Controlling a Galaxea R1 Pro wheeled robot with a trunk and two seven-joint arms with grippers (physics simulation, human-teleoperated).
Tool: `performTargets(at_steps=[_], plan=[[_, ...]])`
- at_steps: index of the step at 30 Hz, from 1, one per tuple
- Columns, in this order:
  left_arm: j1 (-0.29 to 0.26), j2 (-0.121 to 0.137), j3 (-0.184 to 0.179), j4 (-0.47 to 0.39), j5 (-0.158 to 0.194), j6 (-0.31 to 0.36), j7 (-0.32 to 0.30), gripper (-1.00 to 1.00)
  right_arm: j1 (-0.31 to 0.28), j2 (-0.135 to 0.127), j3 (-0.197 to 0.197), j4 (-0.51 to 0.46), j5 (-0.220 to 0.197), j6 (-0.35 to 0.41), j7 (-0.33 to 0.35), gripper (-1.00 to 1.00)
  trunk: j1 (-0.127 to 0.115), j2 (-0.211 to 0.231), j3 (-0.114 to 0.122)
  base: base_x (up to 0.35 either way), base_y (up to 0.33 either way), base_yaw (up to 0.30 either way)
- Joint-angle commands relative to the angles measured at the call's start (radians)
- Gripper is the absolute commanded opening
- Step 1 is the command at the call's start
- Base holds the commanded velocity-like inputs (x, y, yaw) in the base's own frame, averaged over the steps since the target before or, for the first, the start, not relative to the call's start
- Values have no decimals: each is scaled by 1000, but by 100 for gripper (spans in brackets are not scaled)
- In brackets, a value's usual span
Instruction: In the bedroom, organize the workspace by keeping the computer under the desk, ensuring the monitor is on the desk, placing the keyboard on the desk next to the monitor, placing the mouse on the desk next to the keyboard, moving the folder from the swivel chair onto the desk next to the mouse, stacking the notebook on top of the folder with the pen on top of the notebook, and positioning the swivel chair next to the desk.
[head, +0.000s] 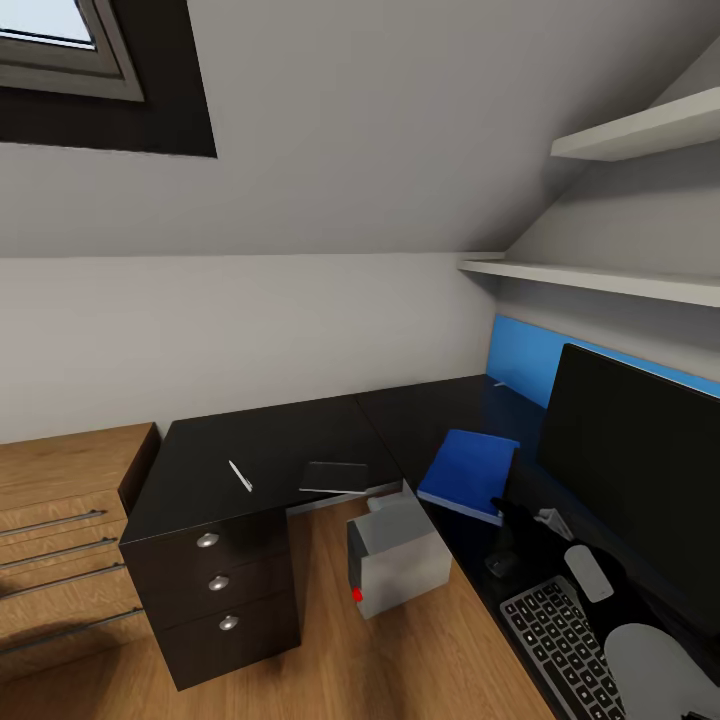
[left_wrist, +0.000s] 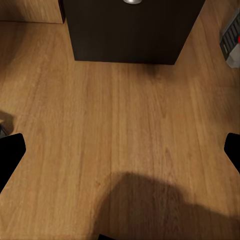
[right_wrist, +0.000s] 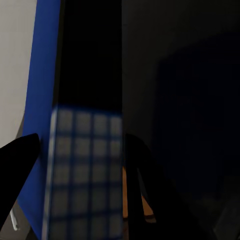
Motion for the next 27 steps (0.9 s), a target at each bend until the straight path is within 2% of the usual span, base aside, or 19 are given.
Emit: performTargets(at_steps=[1, 13, 27], plan=[[0, 0, 3, -1, 6, 0, -8, 100, -1, 1, -5, 0, -3, 5, 2, -100, 0, -1, -1, 0, 0, 0], [0, 1, 3, -1, 6, 0, -9, 100, -1, 8, -6, -1, -4, 0, -20, -100, 0, -1, -1, 2, 0, 0], [0, 1, 5, -1, 6, 1, -12, 100, -1, 8, -7, -1, -4, -1, -35, -100, 0, -1, -1, 66, 0, 0]])
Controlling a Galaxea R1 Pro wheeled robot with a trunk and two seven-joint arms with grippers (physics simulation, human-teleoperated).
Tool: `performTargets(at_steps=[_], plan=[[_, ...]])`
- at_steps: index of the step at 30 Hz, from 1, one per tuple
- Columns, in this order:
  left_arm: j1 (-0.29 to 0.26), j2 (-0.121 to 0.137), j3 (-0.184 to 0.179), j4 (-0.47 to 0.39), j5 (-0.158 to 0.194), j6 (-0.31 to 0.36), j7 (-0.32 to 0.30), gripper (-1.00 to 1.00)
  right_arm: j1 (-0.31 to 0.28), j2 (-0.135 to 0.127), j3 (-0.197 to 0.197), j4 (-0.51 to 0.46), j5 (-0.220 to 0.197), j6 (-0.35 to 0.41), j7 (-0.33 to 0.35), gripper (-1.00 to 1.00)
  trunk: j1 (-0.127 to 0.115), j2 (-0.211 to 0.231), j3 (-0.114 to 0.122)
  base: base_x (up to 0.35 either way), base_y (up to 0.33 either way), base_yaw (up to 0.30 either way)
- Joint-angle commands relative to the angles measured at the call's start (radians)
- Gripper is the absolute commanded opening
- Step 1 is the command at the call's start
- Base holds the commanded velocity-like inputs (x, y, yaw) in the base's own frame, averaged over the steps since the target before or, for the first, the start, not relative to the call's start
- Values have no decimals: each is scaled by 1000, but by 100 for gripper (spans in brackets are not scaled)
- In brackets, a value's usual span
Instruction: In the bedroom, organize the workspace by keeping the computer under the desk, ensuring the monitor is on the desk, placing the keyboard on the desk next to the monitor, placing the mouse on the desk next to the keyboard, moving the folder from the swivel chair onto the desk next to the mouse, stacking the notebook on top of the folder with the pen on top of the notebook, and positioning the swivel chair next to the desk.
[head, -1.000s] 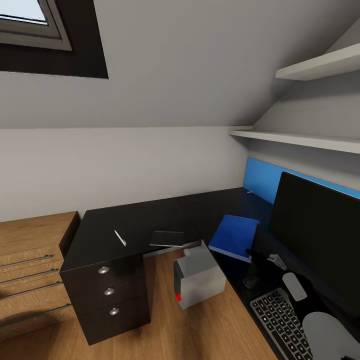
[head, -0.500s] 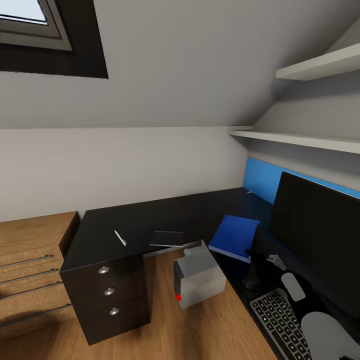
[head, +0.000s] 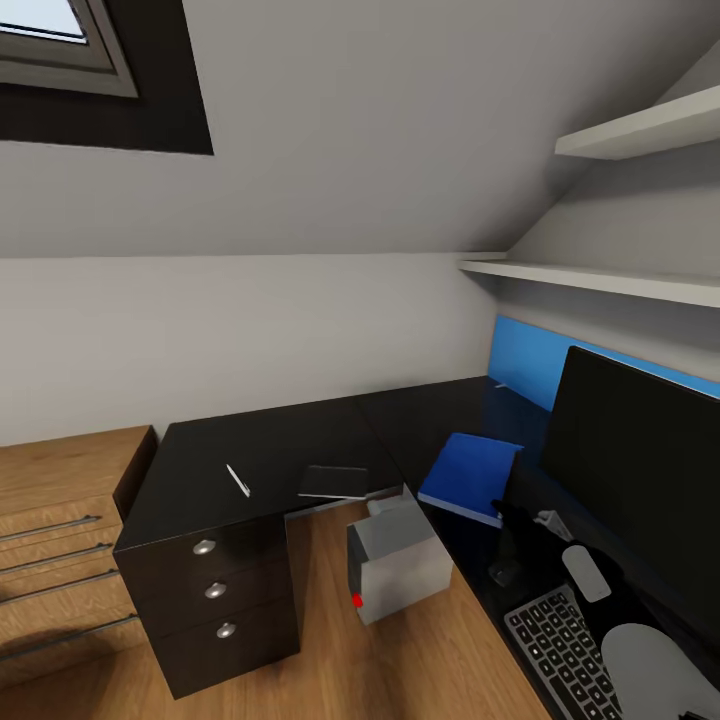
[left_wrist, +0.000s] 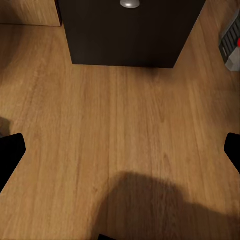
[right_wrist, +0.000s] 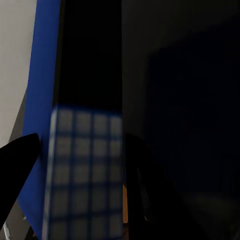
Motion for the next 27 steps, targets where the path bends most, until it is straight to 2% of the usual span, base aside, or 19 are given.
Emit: performTargets(at_steps=[1, 27], plan=[[0, 0, 4, -1, 6, 0, -9, 100, -1, 0, -5, 0, -3, 7, 2, -100, 0, -1, -1, 5, 0, 0], [0, 0, 4, -1, 6, -1, -9, 100, -1, -1, -22, 0, -5, 8, -7, -100, 0, -1, -1, 0, 0, 0]])
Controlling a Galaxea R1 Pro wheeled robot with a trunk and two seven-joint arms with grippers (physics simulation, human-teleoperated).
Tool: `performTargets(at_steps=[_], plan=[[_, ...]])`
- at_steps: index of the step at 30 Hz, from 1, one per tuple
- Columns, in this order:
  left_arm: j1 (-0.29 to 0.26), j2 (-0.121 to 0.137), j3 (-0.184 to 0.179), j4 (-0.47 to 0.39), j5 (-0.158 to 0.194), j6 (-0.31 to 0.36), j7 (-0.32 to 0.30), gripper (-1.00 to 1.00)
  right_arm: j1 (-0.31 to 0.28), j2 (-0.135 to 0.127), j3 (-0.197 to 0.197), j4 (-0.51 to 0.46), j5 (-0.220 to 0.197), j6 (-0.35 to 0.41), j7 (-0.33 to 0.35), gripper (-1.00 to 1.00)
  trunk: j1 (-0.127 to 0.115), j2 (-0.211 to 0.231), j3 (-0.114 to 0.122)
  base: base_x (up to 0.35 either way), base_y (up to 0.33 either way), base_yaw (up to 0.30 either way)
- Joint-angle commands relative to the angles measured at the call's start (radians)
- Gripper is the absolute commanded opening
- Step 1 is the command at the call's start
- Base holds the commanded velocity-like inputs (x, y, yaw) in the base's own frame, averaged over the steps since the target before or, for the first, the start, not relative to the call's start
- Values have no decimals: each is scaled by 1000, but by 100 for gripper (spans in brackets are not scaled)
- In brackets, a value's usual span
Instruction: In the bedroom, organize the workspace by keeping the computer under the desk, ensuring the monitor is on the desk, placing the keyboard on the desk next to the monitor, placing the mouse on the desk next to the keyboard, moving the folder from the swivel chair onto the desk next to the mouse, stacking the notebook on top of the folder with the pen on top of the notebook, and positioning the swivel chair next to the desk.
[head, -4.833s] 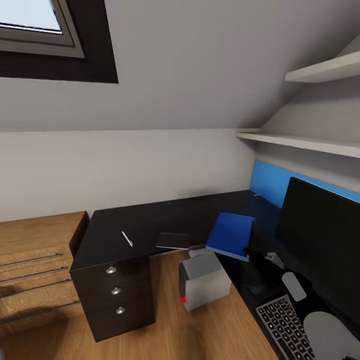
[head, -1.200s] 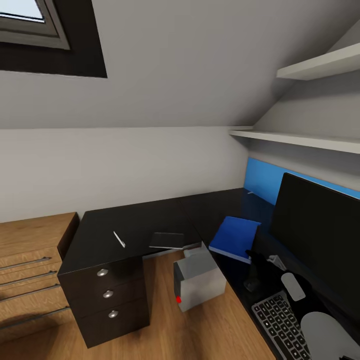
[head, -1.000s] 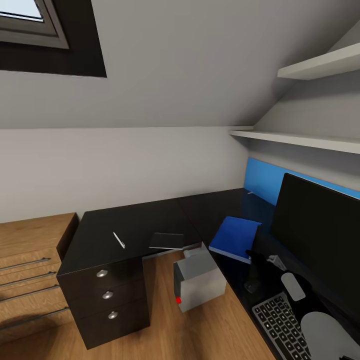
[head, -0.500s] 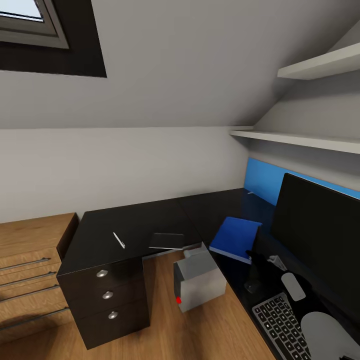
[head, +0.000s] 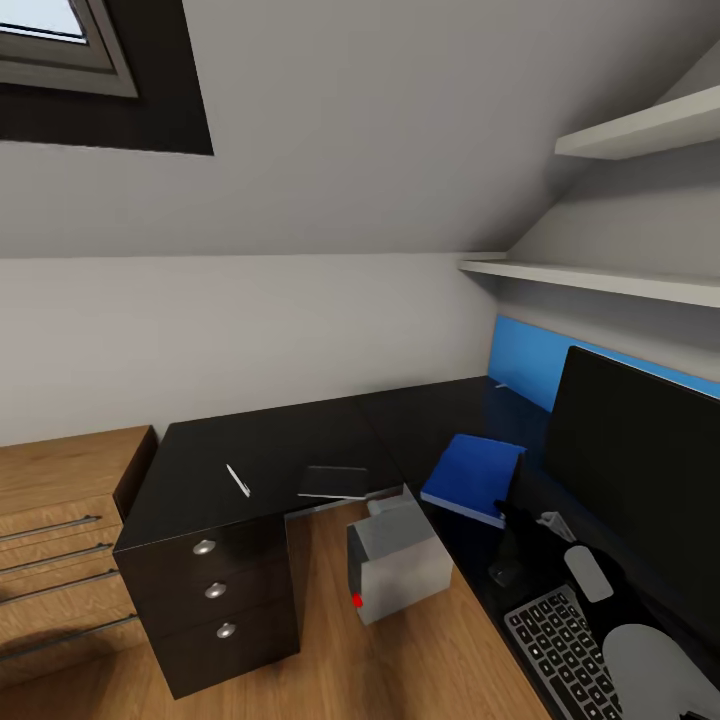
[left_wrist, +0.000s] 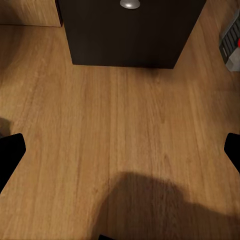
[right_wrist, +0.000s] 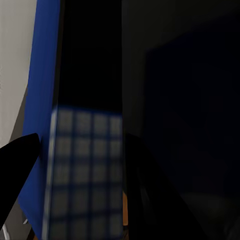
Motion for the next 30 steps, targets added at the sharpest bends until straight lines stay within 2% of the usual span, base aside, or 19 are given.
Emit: performTargets(at_steps=[1, 27, 30], plan=[[0, 0, 4, -1, 6, 0, -9, 100, -1, 0, -5, 0, -2, 7, 3, -100, 0, -1, -1, 0, 0, 0], [0, 0, 4, -3, 6, 0, -4, 100, -1, -1, -5, -1, -3, 9, 4, -100, 0, -1, -1, 0, 0, 0], [0, 1, 4, -3, 6, 0, -3, 100, -1, -1, -5, -1, -3, 9, 4, -100, 12, -22, -10, 0, 0, 0]])
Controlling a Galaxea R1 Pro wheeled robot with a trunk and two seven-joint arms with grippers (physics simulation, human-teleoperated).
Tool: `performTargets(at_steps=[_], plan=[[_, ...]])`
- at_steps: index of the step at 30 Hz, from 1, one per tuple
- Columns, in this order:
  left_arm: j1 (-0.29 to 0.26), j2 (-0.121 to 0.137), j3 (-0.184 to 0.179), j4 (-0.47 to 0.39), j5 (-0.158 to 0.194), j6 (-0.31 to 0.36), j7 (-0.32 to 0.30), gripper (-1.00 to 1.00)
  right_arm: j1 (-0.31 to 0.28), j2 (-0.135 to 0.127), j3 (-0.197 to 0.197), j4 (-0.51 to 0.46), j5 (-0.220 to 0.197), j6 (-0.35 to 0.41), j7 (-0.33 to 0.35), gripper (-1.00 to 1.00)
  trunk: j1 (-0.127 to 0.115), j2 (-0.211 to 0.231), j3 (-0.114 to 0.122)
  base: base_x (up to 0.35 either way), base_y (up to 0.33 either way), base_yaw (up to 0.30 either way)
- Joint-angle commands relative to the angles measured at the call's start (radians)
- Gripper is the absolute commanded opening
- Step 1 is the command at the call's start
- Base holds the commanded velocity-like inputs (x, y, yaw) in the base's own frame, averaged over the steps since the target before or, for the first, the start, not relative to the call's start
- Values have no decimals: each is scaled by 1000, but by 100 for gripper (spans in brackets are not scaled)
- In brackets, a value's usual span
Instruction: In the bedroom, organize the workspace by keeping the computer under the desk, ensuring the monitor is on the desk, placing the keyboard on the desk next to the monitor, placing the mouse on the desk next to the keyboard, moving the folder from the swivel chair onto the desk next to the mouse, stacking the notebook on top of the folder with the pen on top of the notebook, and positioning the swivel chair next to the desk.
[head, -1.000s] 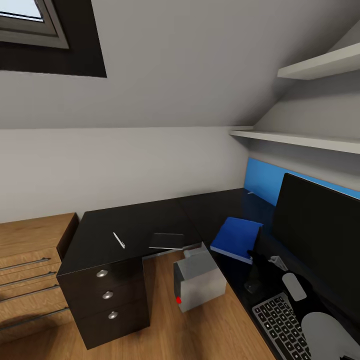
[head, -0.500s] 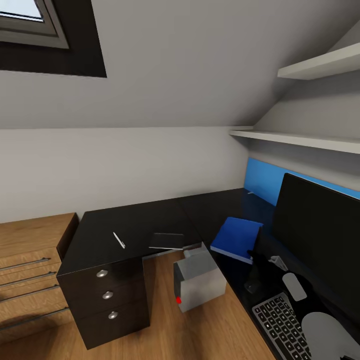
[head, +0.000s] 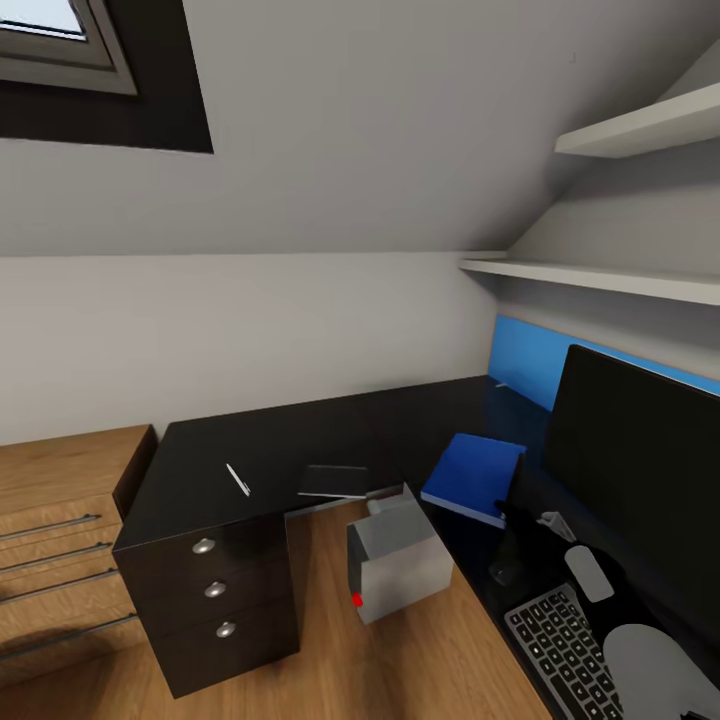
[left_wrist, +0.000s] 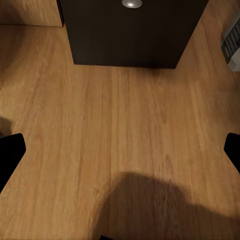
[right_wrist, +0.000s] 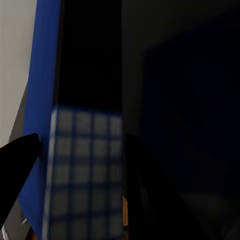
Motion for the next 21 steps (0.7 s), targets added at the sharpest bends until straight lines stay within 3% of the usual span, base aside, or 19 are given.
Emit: performTargets(at_steps=[1, 21], plan=[[0, 0, 4, -1, 5, 0, -8, 100, -1, 0, -5, 0, -3, 7, 3, -100, 4, -8, -4, 0, 0, 0], [0, 0, 5, -2, 5, 0, -6, 100, -1, 0, -5, -2, -2, 10, 1, -100, 81, -148, -67, 0, 0, 0]])
